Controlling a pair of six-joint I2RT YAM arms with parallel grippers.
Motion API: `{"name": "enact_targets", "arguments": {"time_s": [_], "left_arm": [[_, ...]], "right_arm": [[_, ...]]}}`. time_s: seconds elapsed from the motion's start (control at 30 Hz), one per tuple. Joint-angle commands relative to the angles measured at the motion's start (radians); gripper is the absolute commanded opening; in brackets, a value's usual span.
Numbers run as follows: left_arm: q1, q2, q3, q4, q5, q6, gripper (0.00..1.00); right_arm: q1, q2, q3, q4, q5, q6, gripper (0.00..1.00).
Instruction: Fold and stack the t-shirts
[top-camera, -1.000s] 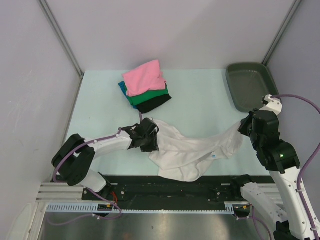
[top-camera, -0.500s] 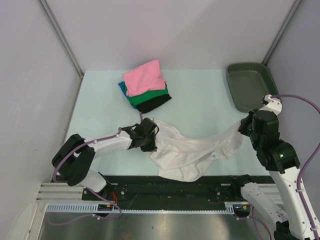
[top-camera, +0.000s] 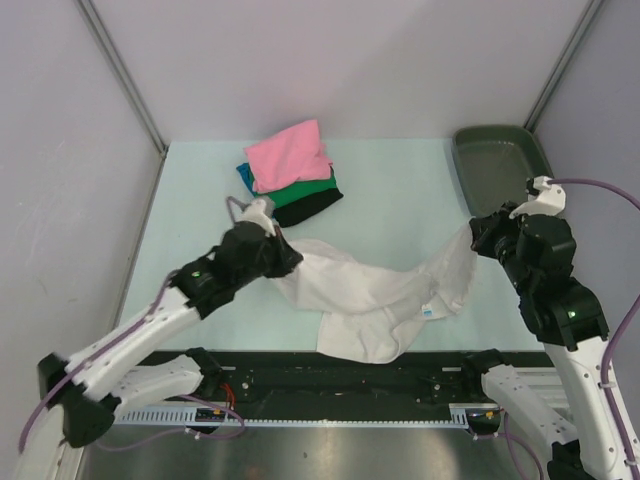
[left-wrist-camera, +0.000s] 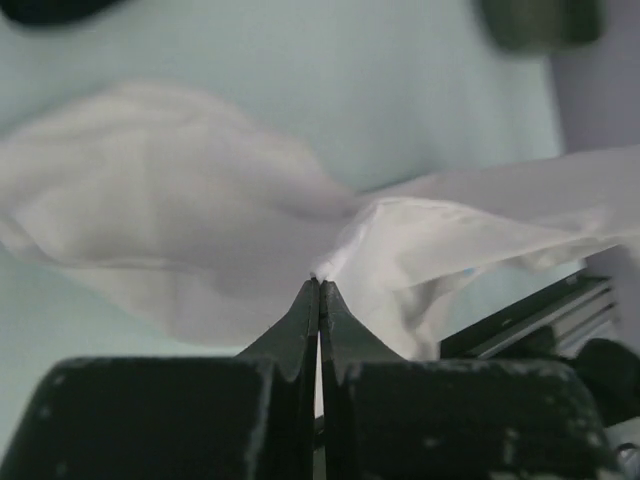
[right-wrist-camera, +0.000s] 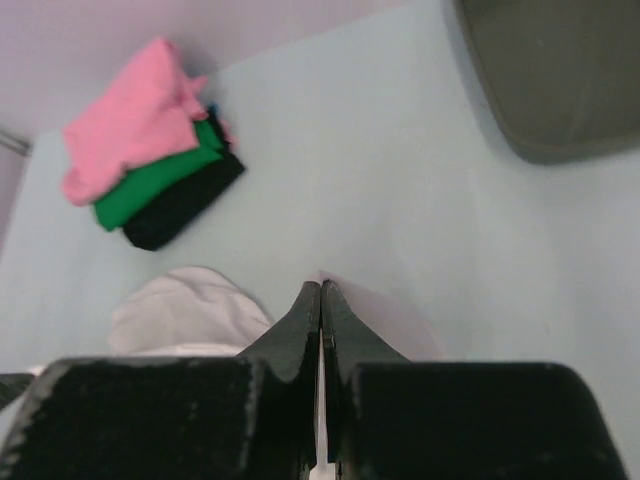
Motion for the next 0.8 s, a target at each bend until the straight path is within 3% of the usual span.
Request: {"name": "enact_targets", "arguments": {"time_s": [0.0, 0.23, 0.4, 0.63, 0.77], "left_arm": [[0.021, -0.208, 0.168, -0.038, -0.088, 0.085, 0.0], [0.024, -0.392, 0.386, -0.014, -0.042, 0.185, 0.0], [0.024, -0.522, 0.431, 0.087, 0.047, 0.211, 0.0], [0.024, -0.619, 0.549, 0.173, 0.139, 0.244, 0.0], [0.024, -0.626, 0.621, 0.157, 0.147, 0.258, 0.0]], "right_arm": [[-0.004, -0.058, 0.11, 0.202, -0.186, -0.031, 0.0], [-0.004, -0.124, 0.262, 0.375, -0.421, -0.038, 0.0], [-0.002, -0.184, 0.392, 0.506, -0.556, -0.048, 0.0], [-0.009, -0.137, 0.681, 0.423, -0.593, -0.035, 0.0], [-0.022, -0.124, 0.729, 0.412, -0.61, -0.005, 0.0]]}}
